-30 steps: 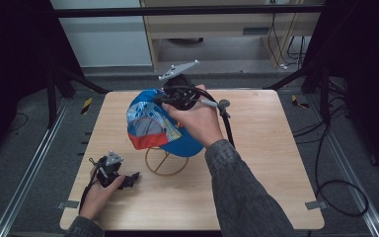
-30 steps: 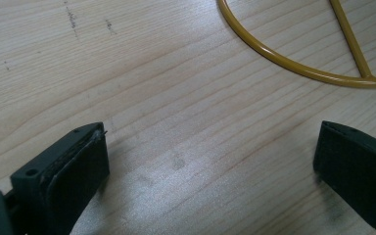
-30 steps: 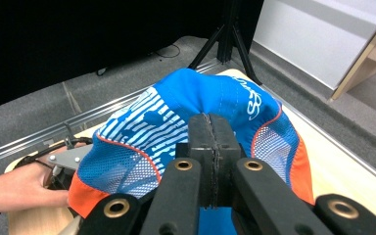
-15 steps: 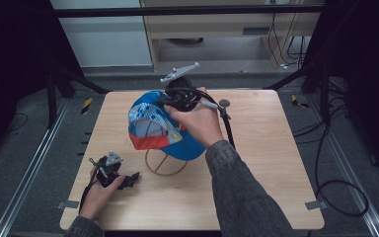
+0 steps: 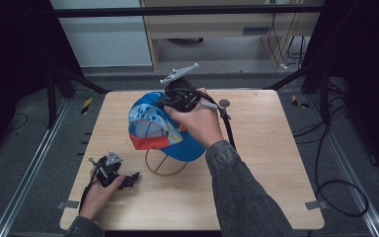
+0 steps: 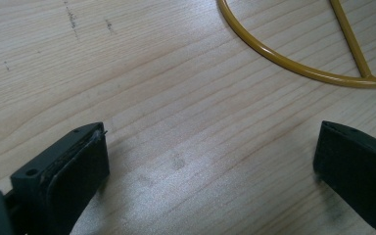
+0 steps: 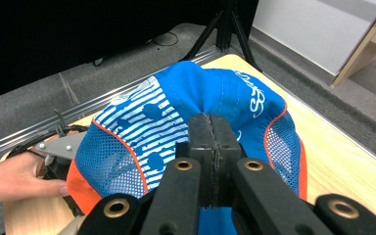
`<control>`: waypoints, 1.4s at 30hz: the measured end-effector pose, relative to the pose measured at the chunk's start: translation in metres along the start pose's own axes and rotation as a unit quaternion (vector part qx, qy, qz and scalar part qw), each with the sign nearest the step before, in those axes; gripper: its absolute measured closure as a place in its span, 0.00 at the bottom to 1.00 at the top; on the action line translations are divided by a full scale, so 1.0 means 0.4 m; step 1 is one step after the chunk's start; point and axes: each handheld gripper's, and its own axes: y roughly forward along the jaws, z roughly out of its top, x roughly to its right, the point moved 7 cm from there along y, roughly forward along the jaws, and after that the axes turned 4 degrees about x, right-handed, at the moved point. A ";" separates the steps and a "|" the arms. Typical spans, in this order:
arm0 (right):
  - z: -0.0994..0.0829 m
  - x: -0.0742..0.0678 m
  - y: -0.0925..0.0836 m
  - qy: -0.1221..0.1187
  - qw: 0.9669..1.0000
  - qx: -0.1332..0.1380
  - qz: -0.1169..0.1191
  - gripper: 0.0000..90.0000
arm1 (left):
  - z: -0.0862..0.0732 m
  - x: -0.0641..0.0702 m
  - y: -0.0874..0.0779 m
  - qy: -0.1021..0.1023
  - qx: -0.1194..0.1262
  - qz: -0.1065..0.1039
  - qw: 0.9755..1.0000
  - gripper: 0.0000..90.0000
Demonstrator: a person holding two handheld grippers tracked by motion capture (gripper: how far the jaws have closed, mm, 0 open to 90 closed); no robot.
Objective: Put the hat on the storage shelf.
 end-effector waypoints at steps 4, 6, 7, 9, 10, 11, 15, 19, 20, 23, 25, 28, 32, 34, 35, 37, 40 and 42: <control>-0.001 0.000 0.000 0.000 1.000 0.000 0.000 1.00 | 0.000 0.000 0.000 0.000 0.000 0.000 1.000 0.00; -0.001 0.000 0.000 0.000 1.000 0.000 0.000 1.00 | 0.000 0.000 0.000 -0.001 0.001 0.000 1.000 0.00; -0.002 0.001 0.000 0.000 1.000 0.000 -0.001 1.00 | 0.000 0.000 0.000 -0.001 0.001 0.000 1.000 0.00; -0.002 0.002 0.000 0.001 1.000 -0.001 -0.001 1.00 | 0.000 0.000 0.000 -0.001 0.001 0.000 1.000 0.00; -0.003 0.002 0.000 0.001 1.000 -0.002 -0.001 1.00 | 0.000 0.000 0.000 -0.001 0.001 0.000 1.000 0.00; -0.003 0.002 0.000 0.002 1.000 -0.002 -0.001 1.00 | 0.000 0.000 0.000 -0.001 0.001 0.000 1.000 0.00; -0.004 0.003 0.001 0.002 1.000 -0.002 -0.002 1.00 | 0.000 0.000 0.000 -0.001 0.001 0.000 1.000 0.00; -0.004 0.001 0.003 0.003 1.000 -0.002 -0.001 1.00 | 0.000 0.000 0.000 -0.001 0.001 0.000 1.000 0.00; -0.005 0.001 0.003 0.003 1.000 -0.002 -0.001 0.99 | 0.000 0.000 0.000 -0.001 0.001 0.000 1.000 0.00; -0.005 0.002 0.001 0.007 1.000 0.002 -0.001 0.98 | 0.000 0.000 0.000 -0.001 0.001 0.000 1.000 0.00; -0.008 0.004 0.001 0.009 1.000 0.005 0.000 0.97 | 0.000 0.000 0.000 -0.001 0.001 0.000 1.000 0.00; -0.013 0.006 0.001 0.011 1.000 0.004 0.001 0.97 | 0.000 0.000 0.000 -0.001 0.001 0.000 1.000 0.00; -0.013 0.005 -0.003 0.011 1.000 0.005 0.002 0.96 | 0.000 0.000 0.000 -0.001 0.001 0.000 1.000 0.00; -0.011 0.004 -0.007 0.010 1.000 0.008 0.003 0.96 | 0.000 0.000 0.000 -0.001 0.001 0.000 1.000 0.00; -0.011 0.004 -0.010 0.011 1.000 0.009 0.003 0.96 | 0.000 0.000 0.000 -0.001 0.001 0.000 1.000 0.00; -0.011 0.006 -0.016 0.012 1.000 0.012 0.003 0.96 | 0.000 0.000 0.000 -0.001 0.001 0.000 1.000 0.00; -0.011 0.008 -0.027 0.013 1.000 0.017 0.004 0.96 | 0.000 0.000 0.000 -0.001 0.001 0.000 1.000 0.00; -0.011 0.009 -0.036 0.012 1.000 0.019 0.004 0.96 | 0.000 0.000 0.000 -0.001 0.001 0.000 1.000 0.00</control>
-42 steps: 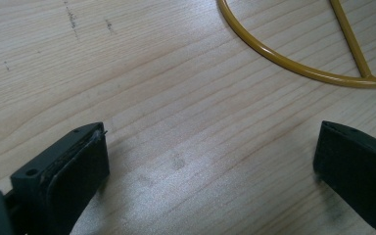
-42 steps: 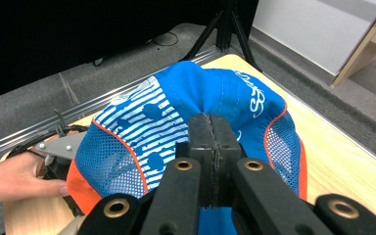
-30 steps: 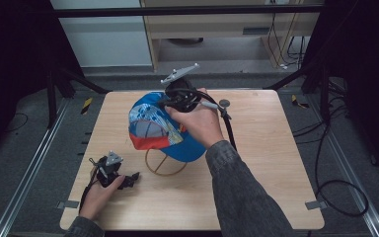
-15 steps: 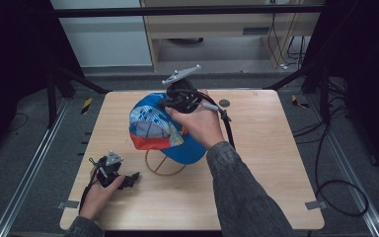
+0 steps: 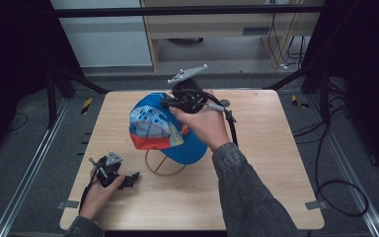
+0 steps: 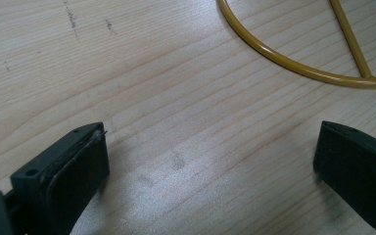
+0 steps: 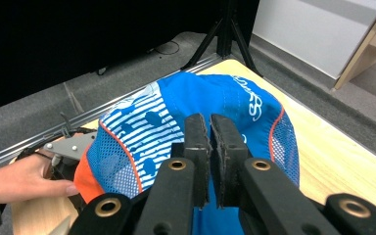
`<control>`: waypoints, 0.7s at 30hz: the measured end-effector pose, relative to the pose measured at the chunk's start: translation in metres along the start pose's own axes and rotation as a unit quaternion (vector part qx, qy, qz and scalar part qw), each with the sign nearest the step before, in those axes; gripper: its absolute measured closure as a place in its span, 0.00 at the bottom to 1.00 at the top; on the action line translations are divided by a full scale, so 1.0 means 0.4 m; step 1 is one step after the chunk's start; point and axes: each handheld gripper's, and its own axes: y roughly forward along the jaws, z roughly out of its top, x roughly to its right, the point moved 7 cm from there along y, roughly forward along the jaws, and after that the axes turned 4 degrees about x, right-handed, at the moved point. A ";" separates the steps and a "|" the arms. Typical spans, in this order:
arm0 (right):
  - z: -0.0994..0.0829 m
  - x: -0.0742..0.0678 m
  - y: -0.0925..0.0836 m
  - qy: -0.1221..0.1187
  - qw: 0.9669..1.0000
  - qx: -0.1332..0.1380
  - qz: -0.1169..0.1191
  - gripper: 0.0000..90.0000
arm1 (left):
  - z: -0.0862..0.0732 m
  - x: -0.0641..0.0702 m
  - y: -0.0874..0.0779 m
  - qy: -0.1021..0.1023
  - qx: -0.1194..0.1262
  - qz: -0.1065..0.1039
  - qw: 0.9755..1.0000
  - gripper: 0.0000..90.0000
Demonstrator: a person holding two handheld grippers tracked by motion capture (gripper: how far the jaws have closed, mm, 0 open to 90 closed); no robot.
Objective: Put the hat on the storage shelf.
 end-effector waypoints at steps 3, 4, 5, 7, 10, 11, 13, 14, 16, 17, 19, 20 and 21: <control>-0.001 0.003 -0.011 -0.001 1.000 0.002 -0.001 0.96 | 0.000 0.000 0.000 0.000 0.000 0.000 1.000 0.00; -0.002 0.003 -0.014 0.000 1.000 0.001 -0.002 0.96 | 0.000 0.000 0.000 0.000 0.000 0.000 1.000 0.00; -0.003 0.004 -0.017 -0.001 1.000 0.001 -0.003 0.96 | 0.000 0.000 0.000 0.000 0.000 0.000 1.000 0.00; -0.006 0.006 -0.021 -0.001 1.000 0.001 -0.003 0.96 | 0.000 0.000 0.000 0.000 0.000 0.000 1.000 0.00; -0.009 0.008 -0.026 -0.001 1.000 0.002 -0.004 0.95 | 0.000 0.000 0.000 -0.001 0.000 0.000 1.000 0.00; -0.010 0.008 -0.029 0.000 1.000 0.003 -0.005 0.94 | 0.000 0.000 0.000 0.000 0.000 0.000 1.000 0.00; -0.012 0.007 -0.034 -0.002 1.000 0.003 -0.006 0.93 | 0.000 0.000 0.000 0.000 0.000 0.000 1.000 0.00; -0.013 0.007 -0.038 -0.003 1.000 0.003 -0.006 0.93 | 0.000 0.000 0.000 0.000 0.000 0.000 1.000 0.00; -0.013 0.007 -0.045 -0.005 1.000 0.006 -0.008 0.91 | 0.000 0.000 0.000 0.000 0.000 0.000 1.000 0.00; -0.012 0.007 -0.050 -0.005 1.000 0.007 -0.008 0.90 | 0.000 0.000 0.000 0.000 0.000 0.000 1.000 0.00; -0.012 0.007 -0.059 -0.005 1.000 0.009 -0.011 0.88 | 0.000 0.000 0.000 0.000 0.000 0.000 1.000 0.00; -0.013 0.008 -0.064 -0.004 1.000 0.009 -0.013 0.86 | 0.000 0.000 0.000 0.000 0.000 0.000 1.000 0.00; -0.013 0.009 -0.067 -0.004 1.000 0.011 -0.015 0.85 | 0.000 0.000 0.000 0.000 0.000 0.000 1.000 0.00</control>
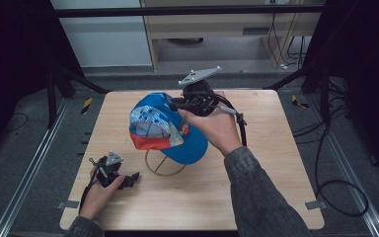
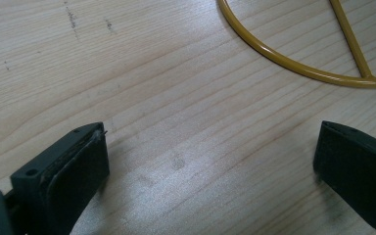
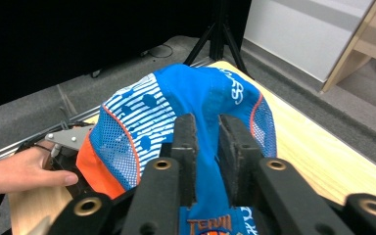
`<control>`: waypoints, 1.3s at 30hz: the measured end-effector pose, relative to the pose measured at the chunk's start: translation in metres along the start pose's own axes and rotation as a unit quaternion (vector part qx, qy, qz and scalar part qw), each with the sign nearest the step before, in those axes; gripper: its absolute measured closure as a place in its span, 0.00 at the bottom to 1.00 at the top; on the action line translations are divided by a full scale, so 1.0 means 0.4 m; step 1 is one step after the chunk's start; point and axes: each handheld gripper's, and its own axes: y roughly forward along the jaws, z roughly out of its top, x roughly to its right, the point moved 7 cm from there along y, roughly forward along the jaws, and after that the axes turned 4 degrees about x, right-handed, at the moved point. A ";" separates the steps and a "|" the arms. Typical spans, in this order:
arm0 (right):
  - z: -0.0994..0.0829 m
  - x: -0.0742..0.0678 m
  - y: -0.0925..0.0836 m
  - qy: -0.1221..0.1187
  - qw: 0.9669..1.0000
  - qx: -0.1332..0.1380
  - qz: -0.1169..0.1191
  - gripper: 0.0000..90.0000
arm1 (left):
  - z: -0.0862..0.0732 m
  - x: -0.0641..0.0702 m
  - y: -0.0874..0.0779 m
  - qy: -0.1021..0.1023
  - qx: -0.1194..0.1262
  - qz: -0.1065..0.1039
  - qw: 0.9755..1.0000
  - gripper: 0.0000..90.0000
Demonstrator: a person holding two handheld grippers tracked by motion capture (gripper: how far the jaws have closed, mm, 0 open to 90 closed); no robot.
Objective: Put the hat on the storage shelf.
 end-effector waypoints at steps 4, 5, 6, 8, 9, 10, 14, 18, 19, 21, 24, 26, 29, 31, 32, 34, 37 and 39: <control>-0.006 0.007 -0.011 0.003 1.000 0.001 -0.008 0.79 | 0.000 0.000 0.000 0.000 0.000 0.000 1.000 0.00; -0.008 0.008 -0.013 0.005 1.000 0.001 -0.010 0.78 | 0.000 0.000 0.000 0.000 0.000 0.000 1.000 0.00; -0.009 0.009 -0.015 0.006 1.000 0.001 -0.012 0.77 | 0.000 0.000 0.000 0.000 0.000 0.000 1.000 0.00; -0.011 0.011 -0.018 0.006 1.000 0.001 -0.013 0.77 | 0.000 0.000 0.000 0.000 0.000 0.000 1.000 0.00; -0.011 0.012 -0.019 0.005 1.000 0.001 -0.014 0.77 | 0.000 0.000 0.000 0.000 0.000 0.000 1.000 0.00; -0.012 0.012 -0.020 0.005 1.000 0.000 -0.014 0.76 | 0.000 0.000 0.000 0.000 0.000 0.000 1.000 0.00; -0.013 0.013 -0.022 0.006 1.000 0.000 -0.016 0.74 | 0.000 0.000 0.000 0.000 0.000 0.000 1.000 0.00; -0.015 0.015 -0.023 0.006 1.000 -0.001 -0.017 0.71 | 0.000 0.000 0.000 0.000 0.000 0.000 1.000 0.00; -0.016 0.015 -0.024 0.006 1.000 -0.002 -0.017 0.70 | 0.000 0.000 0.000 0.000 0.000 0.000 1.000 0.00; -0.018 0.017 -0.025 0.006 1.000 -0.002 -0.018 0.67 | 0.000 0.000 0.000 0.000 0.000 0.000 1.000 0.00; -0.024 0.020 -0.029 0.007 1.000 -0.004 -0.021 0.62 | 0.000 0.000 0.000 0.000 0.000 0.000 1.000 0.00; -0.027 0.022 -0.033 0.008 1.000 -0.003 -0.025 0.58 | 0.000 0.000 0.000 0.000 0.000 0.000 1.000 0.00; -0.034 0.027 -0.039 0.010 0.999 -0.003 -0.031 0.50 | 0.000 0.000 0.000 0.000 0.000 0.000 1.000 0.00; -0.037 0.029 -0.042 0.009 0.999 -0.004 -0.035 0.45 | 0.000 0.000 0.000 0.000 0.000 0.000 1.000 0.00; -0.038 0.030 -0.045 0.009 0.999 -0.003 -0.039 0.42 | 0.000 0.000 0.000 0.000 0.001 0.000 1.000 0.00; -0.040 0.031 -0.050 0.009 0.999 -0.002 -0.042 0.39 | 0.000 0.000 0.001 0.000 0.001 0.000 1.000 0.00; -0.046 0.034 -0.057 0.010 0.999 -0.001 -0.046 0.32 | 0.000 0.000 0.000 0.000 0.001 0.000 1.000 0.00; -0.051 0.037 -0.062 0.012 0.999 0.001 -0.050 0.27 | 0.000 0.000 0.001 0.000 0.001 0.000 1.000 0.00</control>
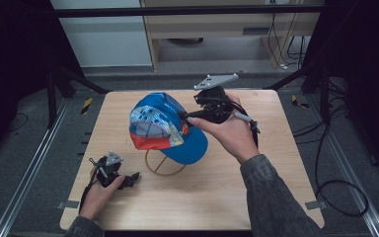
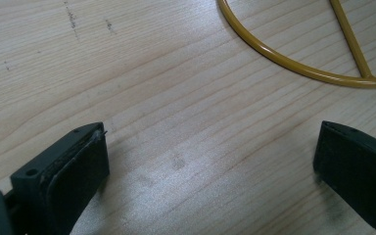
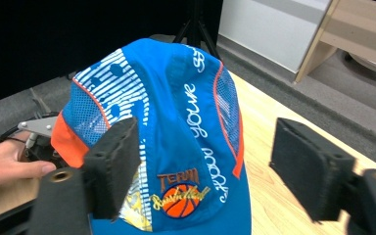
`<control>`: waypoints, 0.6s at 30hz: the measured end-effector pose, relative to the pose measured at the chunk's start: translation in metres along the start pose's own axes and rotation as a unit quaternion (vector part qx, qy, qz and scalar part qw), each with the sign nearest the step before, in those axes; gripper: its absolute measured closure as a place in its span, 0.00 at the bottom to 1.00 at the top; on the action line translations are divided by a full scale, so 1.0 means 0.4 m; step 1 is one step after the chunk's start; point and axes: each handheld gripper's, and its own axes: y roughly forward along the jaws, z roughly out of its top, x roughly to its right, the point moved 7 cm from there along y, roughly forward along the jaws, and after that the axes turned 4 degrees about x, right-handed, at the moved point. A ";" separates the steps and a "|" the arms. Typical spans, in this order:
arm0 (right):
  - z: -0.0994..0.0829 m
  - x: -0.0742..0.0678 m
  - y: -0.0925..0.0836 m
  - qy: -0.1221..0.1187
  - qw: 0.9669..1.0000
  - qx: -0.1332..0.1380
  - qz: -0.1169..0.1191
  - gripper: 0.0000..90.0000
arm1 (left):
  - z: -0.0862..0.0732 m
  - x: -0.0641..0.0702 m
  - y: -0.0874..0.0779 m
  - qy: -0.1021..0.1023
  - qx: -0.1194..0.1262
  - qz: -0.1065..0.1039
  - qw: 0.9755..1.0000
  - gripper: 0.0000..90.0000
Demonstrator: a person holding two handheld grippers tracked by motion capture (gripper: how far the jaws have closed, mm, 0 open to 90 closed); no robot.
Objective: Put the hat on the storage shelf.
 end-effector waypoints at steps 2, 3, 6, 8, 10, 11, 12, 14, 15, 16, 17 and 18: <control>-0.005 0.003 -0.004 0.005 1.000 -0.003 -0.004 0.22 | 0.000 0.000 0.000 0.000 0.000 0.000 1.000 0.00; -0.007 0.005 -0.006 0.003 1.000 0.000 -0.007 0.21 | 0.000 0.000 0.000 0.000 0.000 0.000 1.000 0.00; -0.015 0.011 -0.016 0.005 1.000 0.003 -0.016 0.15 | 0.000 0.000 0.000 0.000 0.000 0.000 1.000 0.00; -0.020 0.015 -0.022 0.005 1.000 0.004 -0.019 0.14 | 0.000 0.000 0.000 0.000 0.000 0.000 1.000 0.00; -0.026 0.020 -0.027 0.004 1.000 0.001 -0.024 0.11 | 0.000 0.000 0.000 0.000 0.000 0.000 1.000 0.00; -0.030 0.022 -0.030 0.005 1.000 -0.001 -0.024 0.10 | 0.000 0.000 0.000 0.000 0.000 0.000 1.000 0.00; -0.033 0.024 -0.033 0.007 1.000 -0.001 -0.025 0.09 | 0.000 0.000 0.000 0.000 0.000 0.000 1.000 0.00; -0.040 0.030 -0.037 0.007 1.000 0.000 -0.029 0.07 | 0.000 0.000 0.000 0.000 0.000 0.000 1.000 0.00; -0.044 0.033 -0.039 0.008 1.000 -0.001 -0.030 0.07 | 0.000 0.000 0.000 0.000 0.000 0.000 1.000 0.00; -0.048 0.036 -0.042 0.008 0.999 0.000 -0.031 0.07 | 0.000 0.000 0.000 0.000 0.000 0.000 1.000 0.00; -0.052 0.039 -0.044 0.008 0.999 0.000 -0.033 0.07 | 0.000 0.000 0.000 0.000 0.000 0.000 1.000 0.00; -0.057 0.042 -0.047 0.008 0.999 0.001 -0.035 0.07 | 0.000 0.000 0.000 0.000 0.000 0.000 1.000 0.00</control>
